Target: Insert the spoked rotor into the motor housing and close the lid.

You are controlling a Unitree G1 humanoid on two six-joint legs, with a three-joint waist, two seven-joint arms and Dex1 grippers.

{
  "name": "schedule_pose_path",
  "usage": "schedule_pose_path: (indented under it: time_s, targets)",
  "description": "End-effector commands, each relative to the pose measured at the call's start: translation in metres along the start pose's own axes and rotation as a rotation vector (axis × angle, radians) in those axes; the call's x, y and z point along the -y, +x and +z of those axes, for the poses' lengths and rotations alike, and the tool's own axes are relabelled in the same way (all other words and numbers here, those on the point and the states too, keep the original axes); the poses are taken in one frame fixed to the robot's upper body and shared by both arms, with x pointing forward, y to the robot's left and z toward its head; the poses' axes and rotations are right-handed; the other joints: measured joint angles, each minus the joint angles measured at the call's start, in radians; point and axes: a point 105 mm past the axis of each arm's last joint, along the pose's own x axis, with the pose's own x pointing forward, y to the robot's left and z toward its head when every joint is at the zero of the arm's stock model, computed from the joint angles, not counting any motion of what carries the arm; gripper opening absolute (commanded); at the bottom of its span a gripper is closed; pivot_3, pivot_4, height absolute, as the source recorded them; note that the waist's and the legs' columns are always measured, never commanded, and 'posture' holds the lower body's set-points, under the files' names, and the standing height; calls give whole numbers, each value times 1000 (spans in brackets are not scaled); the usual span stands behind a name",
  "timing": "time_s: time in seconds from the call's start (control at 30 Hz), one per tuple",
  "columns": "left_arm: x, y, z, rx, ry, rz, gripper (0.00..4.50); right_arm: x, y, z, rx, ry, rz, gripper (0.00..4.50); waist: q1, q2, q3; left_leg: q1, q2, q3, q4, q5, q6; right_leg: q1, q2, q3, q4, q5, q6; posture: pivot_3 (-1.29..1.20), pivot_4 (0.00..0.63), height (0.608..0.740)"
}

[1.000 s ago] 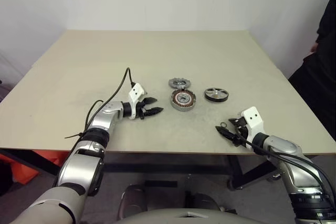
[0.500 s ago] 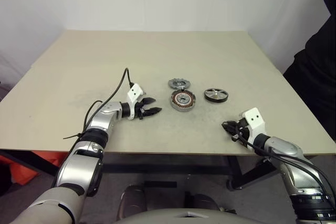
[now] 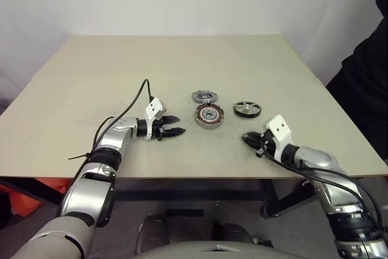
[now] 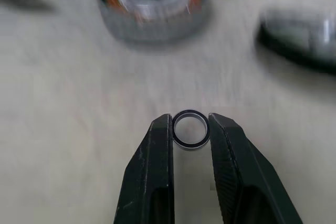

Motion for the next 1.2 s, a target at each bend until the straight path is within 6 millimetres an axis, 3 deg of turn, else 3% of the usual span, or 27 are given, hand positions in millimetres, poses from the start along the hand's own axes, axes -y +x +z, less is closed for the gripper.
schedule_pose_path:
  time_s: [0.03,0.17,0.5,0.73,1.2]
  targets:
    - [-4,-3,13,20,43,1,2984,-9,14,47,119,-118,72,562,-1,0,0,0,0,0,0,0,0,0,0,0,0,1,-1,0,0,740]
    - [-3,-4,12,21,44,0,2984,-14,37,68,157,-146,127,562,-2,0,0,0,0,0,-1,0,0,-1,0,0,1,1,-2,0,0,740]
    - [-2,-5,12,17,45,-5,2984,-1,80,69,127,-167,131,562,-3,0,0,-3,0,1,-1,0,0,-2,-1,0,1,2,-3,0,0,740]
    - [-2,-6,14,19,53,5,2984,6,90,70,131,-159,120,562,-2,0,0,-3,0,1,-1,0,0,-3,-1,0,2,2,-3,0,0,740]
    - [-4,-8,15,22,55,35,2984,0,105,55,111,-110,141,562,-3,0,0,-3,0,1,0,0,0,-3,0,0,3,2,-3,0,0,740]
